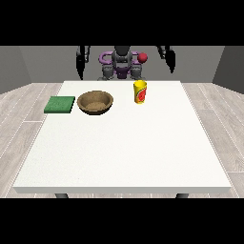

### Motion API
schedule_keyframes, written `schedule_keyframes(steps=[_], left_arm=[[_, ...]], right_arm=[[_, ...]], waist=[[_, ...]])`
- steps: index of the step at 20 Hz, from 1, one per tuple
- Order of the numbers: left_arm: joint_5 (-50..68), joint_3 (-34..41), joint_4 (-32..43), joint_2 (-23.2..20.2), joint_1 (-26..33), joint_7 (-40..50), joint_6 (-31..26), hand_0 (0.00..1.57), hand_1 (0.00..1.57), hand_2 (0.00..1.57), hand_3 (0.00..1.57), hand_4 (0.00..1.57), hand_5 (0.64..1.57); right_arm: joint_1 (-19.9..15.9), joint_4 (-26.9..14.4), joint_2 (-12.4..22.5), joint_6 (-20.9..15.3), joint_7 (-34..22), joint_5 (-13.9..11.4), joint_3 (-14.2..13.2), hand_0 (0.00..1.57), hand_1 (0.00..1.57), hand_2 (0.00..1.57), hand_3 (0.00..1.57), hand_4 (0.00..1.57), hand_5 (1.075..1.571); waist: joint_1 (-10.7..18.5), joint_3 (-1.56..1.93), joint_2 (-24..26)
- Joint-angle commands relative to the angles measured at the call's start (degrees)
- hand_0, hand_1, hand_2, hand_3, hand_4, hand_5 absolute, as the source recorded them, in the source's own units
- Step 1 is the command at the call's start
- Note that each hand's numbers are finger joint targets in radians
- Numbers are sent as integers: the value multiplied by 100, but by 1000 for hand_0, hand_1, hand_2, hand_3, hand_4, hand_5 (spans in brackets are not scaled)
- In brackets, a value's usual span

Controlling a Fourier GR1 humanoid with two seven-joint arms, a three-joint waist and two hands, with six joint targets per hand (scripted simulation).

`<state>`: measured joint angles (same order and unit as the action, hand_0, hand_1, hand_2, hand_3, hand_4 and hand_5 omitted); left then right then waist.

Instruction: Pick the cup and pour the ball into the bowl, then pick the bowl and place it on the pad

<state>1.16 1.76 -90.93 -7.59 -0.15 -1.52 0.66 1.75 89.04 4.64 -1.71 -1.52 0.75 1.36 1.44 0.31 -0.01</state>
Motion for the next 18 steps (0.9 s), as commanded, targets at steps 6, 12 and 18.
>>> schedule_keyframes(steps=[6,12,18], left_arm=[[92,53,-597,-300,-108,631,-113,0,0,0,0,0,1562],[614,-773,-1589,651,940,2180,361,0,0,0,0,0,1555],[232,-1419,-2708,701,1604,1999,522,0,0,0,0,0,1551]], right_arm=[[-197,715,217,45,-517,74,-37,0,0,0,0,583,1570],[1094,1776,-100,166,-1784,1025,48,0,0,0,0,526,1569],[1467,2659,-122,43,-1662,943,18,0,0,0,0,504,1570]], waist=[[35,-14,1635],[-264,-29,2889],[-129,-31,2069]])
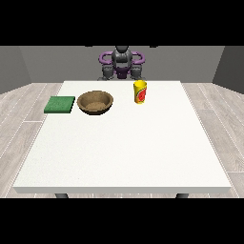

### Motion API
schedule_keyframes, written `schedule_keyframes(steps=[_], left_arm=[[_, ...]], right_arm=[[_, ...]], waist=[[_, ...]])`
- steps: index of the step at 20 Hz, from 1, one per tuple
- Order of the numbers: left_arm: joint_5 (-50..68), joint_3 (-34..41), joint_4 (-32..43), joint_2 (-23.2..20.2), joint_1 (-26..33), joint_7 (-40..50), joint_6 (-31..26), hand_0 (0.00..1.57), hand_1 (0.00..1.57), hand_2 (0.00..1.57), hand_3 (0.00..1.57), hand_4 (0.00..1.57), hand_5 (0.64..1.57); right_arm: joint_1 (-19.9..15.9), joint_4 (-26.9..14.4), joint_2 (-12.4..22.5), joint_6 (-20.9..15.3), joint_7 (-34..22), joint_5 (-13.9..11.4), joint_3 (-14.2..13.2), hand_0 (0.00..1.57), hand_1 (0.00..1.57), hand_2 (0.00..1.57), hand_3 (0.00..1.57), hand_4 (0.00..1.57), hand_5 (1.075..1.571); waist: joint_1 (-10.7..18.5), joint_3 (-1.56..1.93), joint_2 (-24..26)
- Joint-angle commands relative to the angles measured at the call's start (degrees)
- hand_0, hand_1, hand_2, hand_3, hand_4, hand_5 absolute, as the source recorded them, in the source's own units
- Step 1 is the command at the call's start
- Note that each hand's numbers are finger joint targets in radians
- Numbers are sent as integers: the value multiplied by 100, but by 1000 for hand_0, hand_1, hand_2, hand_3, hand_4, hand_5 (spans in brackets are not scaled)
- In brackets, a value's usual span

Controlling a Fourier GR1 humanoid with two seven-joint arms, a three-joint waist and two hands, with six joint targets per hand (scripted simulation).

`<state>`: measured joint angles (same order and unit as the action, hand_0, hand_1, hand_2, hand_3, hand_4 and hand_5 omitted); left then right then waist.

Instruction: Pick the cup and pour the ball into the bowl, then pick the bowl and place it on the pad

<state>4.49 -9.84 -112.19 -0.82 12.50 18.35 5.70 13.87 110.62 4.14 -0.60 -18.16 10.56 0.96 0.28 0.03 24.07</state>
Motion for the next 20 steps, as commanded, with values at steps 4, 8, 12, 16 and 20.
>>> schedule_keyframes(steps=[4,8,12,16,20], left_arm=[[-517,-875,129,80,153,-1128,603,0,0,0,0,0,1541],[-583,-655,901,81,-396,-2229,739,0,0,0,0,0,1527],[-635,-649,1472,82,-711,-3008,823,0,0,0,0,0,1504],[-621,-645,2194,82,-1276,-3509,1233,0,0,0,0,0,1495],[-595,-72,2874,78,-1705,-3973,1195,0,0,0,0,0,1494]], right_arm=[[72,336,-42,311,764,202,-185,0,0,0,0,454,1571],[-247,-280,-25,491,1534,148,-400,0,0,0,0,395,1571],[-591,-903,129,899,2342,308,-737,0,0,0,0,346,1571],[-954,-1353,386,1280,2609,574,-1040,0,0,0,0,303,1571],[-773,-1787,479,1726,3242,613,-1178,0,0,0,0,283,1571]], waist=[[-118,-2,-1072],[-242,-3,-1863],[-193,-2,-2397],[-359,-3,-2790],[-526,-2,-2951]])
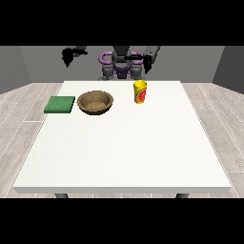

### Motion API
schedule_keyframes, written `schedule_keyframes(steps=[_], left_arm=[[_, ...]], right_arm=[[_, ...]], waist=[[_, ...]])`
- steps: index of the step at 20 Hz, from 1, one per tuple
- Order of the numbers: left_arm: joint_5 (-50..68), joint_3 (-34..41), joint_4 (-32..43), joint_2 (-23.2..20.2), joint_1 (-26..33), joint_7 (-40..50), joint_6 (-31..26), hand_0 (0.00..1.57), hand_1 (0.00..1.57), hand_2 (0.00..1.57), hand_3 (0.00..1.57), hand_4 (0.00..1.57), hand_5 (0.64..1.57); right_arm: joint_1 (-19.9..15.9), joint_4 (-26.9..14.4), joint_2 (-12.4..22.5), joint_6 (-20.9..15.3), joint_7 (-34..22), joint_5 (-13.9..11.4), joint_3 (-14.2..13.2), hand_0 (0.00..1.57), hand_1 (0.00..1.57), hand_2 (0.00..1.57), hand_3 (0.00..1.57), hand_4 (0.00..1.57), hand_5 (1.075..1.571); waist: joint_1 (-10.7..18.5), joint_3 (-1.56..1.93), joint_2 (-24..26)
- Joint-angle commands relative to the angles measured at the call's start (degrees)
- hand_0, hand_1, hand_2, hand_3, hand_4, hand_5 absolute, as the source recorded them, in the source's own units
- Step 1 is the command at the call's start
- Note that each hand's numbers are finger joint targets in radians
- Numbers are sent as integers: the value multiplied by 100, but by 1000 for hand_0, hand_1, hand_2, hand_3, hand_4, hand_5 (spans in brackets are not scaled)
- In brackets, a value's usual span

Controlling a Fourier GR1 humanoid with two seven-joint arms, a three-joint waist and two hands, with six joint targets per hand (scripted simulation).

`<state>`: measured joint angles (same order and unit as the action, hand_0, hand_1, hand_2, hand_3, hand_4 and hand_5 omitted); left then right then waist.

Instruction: Pick the cup and pour the ball into the bowl, then pick the bowl and place it on the pad

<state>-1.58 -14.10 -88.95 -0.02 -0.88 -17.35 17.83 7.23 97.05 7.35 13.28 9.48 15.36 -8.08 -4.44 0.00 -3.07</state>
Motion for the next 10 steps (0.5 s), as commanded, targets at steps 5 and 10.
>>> schedule_keyframes(steps=[5,10], left_arm=[[180,937,1128,-217,-1003,-551,-159,0,0,0,0,0,1474],[113,1039,2072,-174,-1180,-1273,-276,0,0,0,0,0,1454]], right_arm=[[-223,-960,428,626,979,-30,-538,0,0,0,0,242,1570],[-653,-1565,595,797,1030,213,-853,0,0,0,0,243,1571]], waist=[[-112,1,-396],[-12,0,-465]])
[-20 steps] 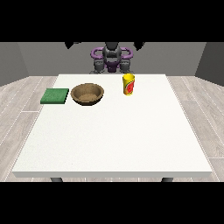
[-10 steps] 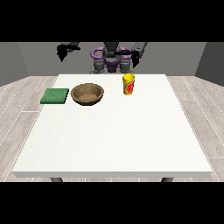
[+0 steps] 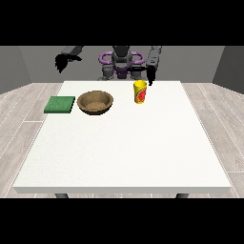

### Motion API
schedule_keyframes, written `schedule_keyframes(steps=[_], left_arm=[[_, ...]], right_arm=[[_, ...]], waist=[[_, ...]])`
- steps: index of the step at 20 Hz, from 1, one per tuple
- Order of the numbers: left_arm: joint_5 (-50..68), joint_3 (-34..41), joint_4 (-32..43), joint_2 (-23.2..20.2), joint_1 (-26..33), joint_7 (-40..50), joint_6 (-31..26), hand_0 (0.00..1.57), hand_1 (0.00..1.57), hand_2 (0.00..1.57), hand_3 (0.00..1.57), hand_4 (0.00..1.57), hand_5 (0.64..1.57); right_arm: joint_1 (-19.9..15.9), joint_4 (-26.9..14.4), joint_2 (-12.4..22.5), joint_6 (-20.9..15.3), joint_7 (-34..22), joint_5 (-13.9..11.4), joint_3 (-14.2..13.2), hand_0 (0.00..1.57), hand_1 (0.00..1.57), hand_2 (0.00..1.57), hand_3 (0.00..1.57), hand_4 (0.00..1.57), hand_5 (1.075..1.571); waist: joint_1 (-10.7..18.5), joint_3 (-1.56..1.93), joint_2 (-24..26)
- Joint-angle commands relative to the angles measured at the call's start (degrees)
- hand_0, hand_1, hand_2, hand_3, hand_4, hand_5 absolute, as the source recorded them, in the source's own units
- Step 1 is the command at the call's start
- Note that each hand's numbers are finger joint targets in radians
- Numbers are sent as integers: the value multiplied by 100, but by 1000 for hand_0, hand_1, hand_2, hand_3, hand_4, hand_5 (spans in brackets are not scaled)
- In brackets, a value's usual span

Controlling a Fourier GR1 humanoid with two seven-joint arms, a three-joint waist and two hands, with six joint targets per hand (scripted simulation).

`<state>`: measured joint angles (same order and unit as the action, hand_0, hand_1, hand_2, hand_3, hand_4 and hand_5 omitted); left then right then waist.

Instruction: Pick the cup and pour the ball into the bowl, then pick the bowl and place it on the pad

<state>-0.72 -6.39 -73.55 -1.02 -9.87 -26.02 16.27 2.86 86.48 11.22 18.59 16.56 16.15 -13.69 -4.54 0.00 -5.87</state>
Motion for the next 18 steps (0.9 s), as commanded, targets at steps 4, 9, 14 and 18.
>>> schedule_keyframes(steps=[4,9,14,18], left_arm=[[140,442,1447,98,-762,-852,276,0,0,0,0,0,1470],[129,831,2355,98,-1104,-1637,425,613,613,0,0,0,1462],[-236,889,2862,9,-1216,-1870,1107,1296,1296,1571,1571,1148,1561],[-338,337,3106,99,-907,-1722,1571,1309,1309,1571,1571,1211,1550]], right_arm=[[-368,-429,108,196,203,0,-136,0,0,0,0,241,1570],[-597,-178,432,524,103,243,-254,0,0,0,0,269,1570],[-334,-432,641,953,317,532,-566,0,0,0,0,217,1570],[-338,-917,889,1201,112,697,-761,0,0,0,0,310,1569]], waist=[[-137,-1,-180],[-527,-5,-798],[-748,-2,-710],[-500,0,-219]])
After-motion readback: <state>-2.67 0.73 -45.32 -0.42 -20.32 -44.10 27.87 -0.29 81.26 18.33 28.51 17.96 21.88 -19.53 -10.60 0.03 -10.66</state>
